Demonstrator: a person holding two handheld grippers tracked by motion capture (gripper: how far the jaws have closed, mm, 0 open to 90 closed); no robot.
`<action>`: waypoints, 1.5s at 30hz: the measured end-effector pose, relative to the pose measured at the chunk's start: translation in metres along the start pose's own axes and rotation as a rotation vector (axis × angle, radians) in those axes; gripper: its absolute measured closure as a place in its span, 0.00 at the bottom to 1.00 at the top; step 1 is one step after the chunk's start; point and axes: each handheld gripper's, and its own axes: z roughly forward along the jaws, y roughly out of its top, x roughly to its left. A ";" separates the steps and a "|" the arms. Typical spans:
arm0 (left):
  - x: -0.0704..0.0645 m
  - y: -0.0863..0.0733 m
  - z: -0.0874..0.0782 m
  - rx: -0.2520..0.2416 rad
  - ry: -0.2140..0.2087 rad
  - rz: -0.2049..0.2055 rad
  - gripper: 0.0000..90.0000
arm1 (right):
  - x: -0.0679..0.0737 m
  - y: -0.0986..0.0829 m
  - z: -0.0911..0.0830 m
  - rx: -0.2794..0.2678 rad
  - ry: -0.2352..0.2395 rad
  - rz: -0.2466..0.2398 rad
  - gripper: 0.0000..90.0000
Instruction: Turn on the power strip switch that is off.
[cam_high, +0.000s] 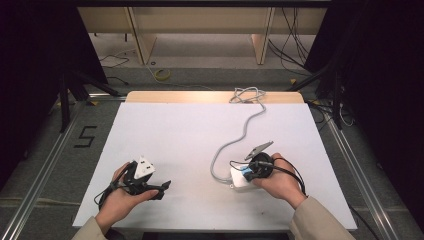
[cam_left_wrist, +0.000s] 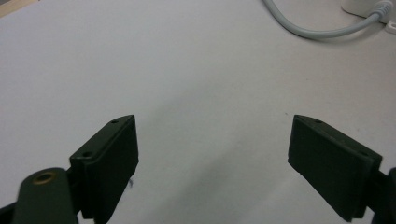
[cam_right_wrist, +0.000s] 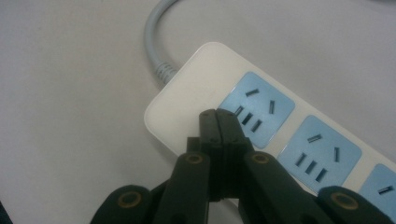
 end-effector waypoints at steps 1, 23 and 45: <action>0.000 0.000 0.000 -0.001 0.002 -0.001 0.17 | 0.000 0.000 0.000 -0.001 -0.001 0.002 1.00; 0.000 0.000 0.000 -0.001 0.002 0.000 0.18 | 0.002 -0.001 -0.001 0.014 -0.019 -0.002 1.00; 0.000 -0.001 0.000 -0.003 0.002 -0.007 0.18 | 0.005 0.001 0.003 0.015 -0.013 -0.005 1.00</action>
